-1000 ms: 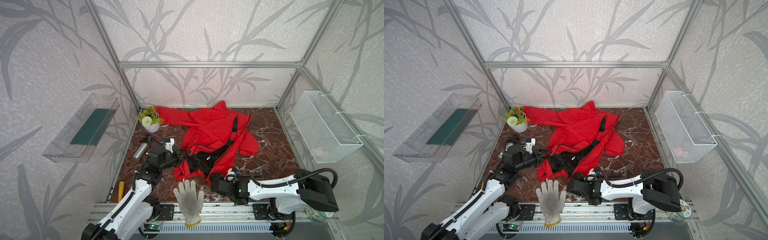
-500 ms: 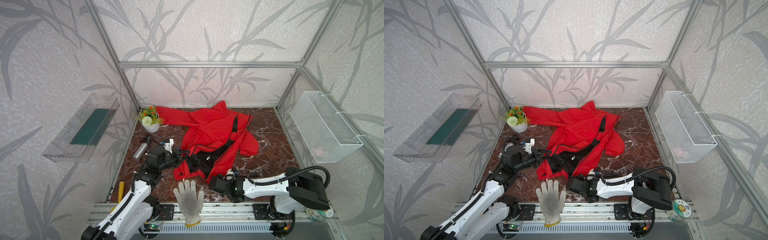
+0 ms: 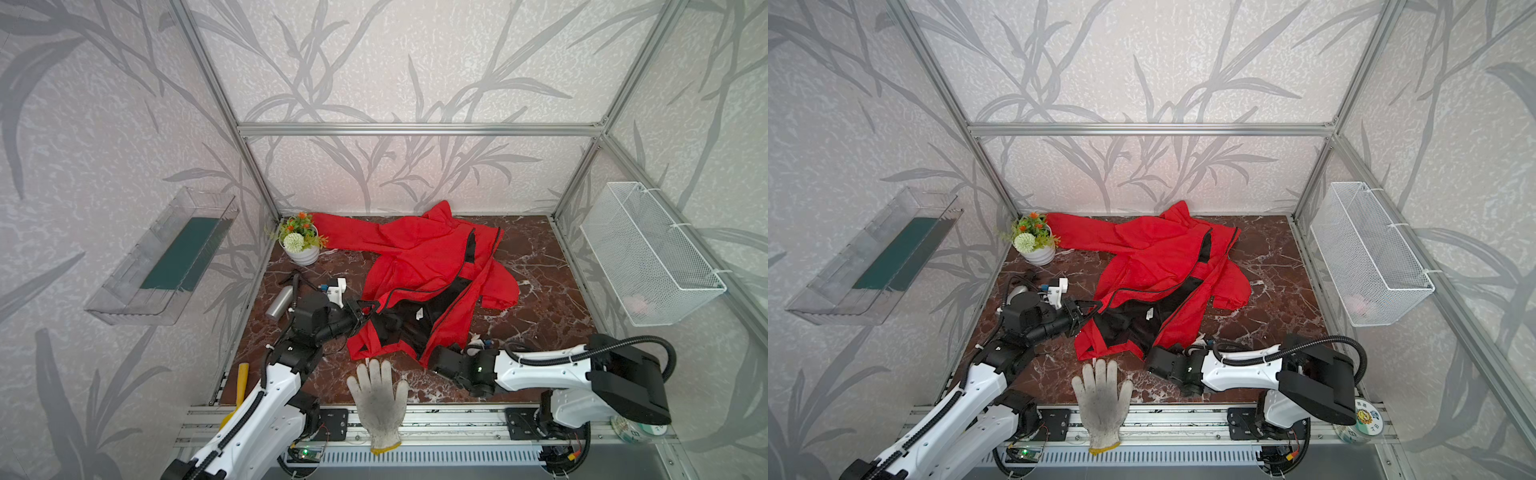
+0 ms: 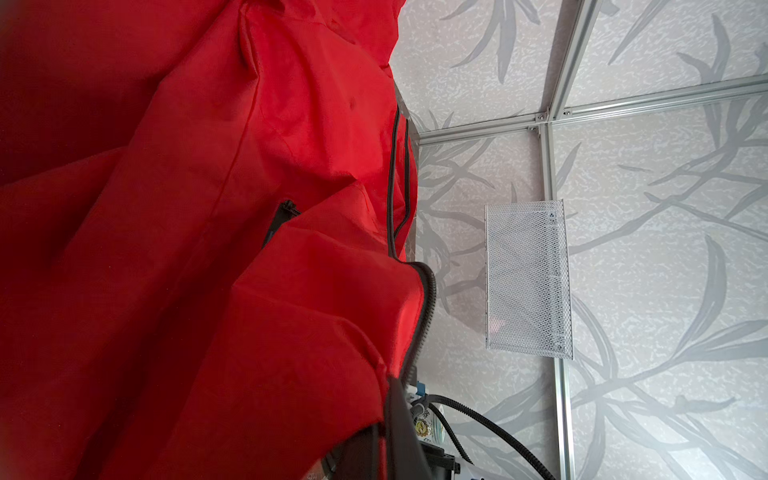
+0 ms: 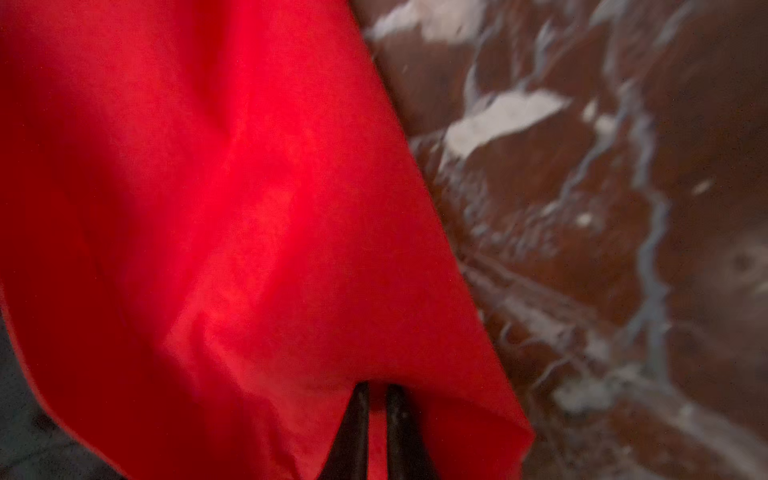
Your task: Zip up the jacket
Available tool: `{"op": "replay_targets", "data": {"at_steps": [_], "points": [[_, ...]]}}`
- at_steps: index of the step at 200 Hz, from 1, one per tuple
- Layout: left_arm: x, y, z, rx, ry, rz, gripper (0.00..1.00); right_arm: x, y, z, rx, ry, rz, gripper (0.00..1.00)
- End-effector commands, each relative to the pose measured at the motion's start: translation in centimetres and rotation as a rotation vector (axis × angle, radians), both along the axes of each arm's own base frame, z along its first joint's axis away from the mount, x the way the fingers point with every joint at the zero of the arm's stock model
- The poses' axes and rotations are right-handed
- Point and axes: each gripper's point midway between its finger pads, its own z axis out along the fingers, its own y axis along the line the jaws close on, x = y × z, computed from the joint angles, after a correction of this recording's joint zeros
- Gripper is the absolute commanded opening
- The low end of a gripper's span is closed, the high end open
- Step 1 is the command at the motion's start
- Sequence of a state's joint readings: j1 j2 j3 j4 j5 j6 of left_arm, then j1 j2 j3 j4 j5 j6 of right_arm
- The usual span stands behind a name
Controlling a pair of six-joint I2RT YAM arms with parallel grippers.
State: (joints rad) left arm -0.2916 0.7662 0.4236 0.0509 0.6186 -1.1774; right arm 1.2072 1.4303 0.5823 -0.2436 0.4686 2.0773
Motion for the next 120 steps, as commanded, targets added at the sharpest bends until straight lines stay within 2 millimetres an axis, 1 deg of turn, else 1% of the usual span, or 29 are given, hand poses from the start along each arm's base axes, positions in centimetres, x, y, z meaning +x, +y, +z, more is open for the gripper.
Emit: {"op": "replay_targets", "data": {"at_steps": [1, 16, 28, 31, 35, 43, 54, 65, 82, 87, 90, 96, 107, 120], "points": [[-0.1, 0.3, -0.5, 0.006, 0.006, 0.009, 0.00, 0.1, -4.8, -0.9, -0.131, 0.021, -0.022, 0.13], [0.0, 0.3, -0.8, 0.006, 0.011, 0.011, 0.00, 0.7, -6.2, -0.7, -0.140, 0.028, -0.008, 0.13], [0.0, 0.2, -1.1, -0.001, 0.017, 0.006, 0.00, 1.2, -6.9, 0.0, -0.142, 0.014, 0.022, 0.14], [0.0, 0.1, -1.1, -0.003, 0.018, 0.004, 0.00, 1.2, -6.8, 0.3, -0.142, 0.006, 0.041, 0.14], [0.0, 0.1, -1.2, -0.005, 0.020, 0.003, 0.00, 1.8, -7.4, 0.8, -0.146, 0.000, 0.033, 0.14], [0.0, 0.0, -1.4, -0.009, 0.026, 0.000, 0.00, 2.0, -7.7, 1.8, -0.162, -0.014, 0.064, 0.16], [0.0, -0.1, -1.6, -0.015, 0.029, -0.004, 0.00, 2.1, -7.5, 3.5, -0.187, -0.033, 0.123, 0.19], [0.0, -0.2, -1.7, -0.014, 0.030, -0.006, 0.00, 1.9, -6.7, 5.0, -0.188, -0.036, 0.211, 0.25], [-0.1, -0.2, -1.8, -0.009, 0.030, -0.009, 0.00, 1.2, -5.1, 6.2, -0.186, -0.015, 0.309, 0.36], [-0.1, -0.2, -1.9, -0.008, 0.033, -0.010, 0.00, 1.3, -4.7, 6.7, -0.191, -0.022, 0.323, 0.40], [-0.1, -0.2, -1.9, -0.008, 0.032, -0.011, 0.00, 0.8, -4.0, 6.9, -0.196, -0.028, 0.358, 0.42], [-0.1, -0.3, -1.9, -0.009, 0.031, -0.013, 0.00, 0.6, -3.2, 7.4, -0.200, -0.039, 0.392, 0.45], [-0.3, -0.3, -2.0, -0.009, 0.033, -0.015, 0.00, 0.4, -1.8, 7.8, -0.211, -0.037, 0.437, 0.52], [-0.4, -0.2, -2.1, -0.008, 0.036, -0.012, 0.00, 0.0, -0.4, 7.7, -0.226, -0.011, 0.481, 0.56]]}}
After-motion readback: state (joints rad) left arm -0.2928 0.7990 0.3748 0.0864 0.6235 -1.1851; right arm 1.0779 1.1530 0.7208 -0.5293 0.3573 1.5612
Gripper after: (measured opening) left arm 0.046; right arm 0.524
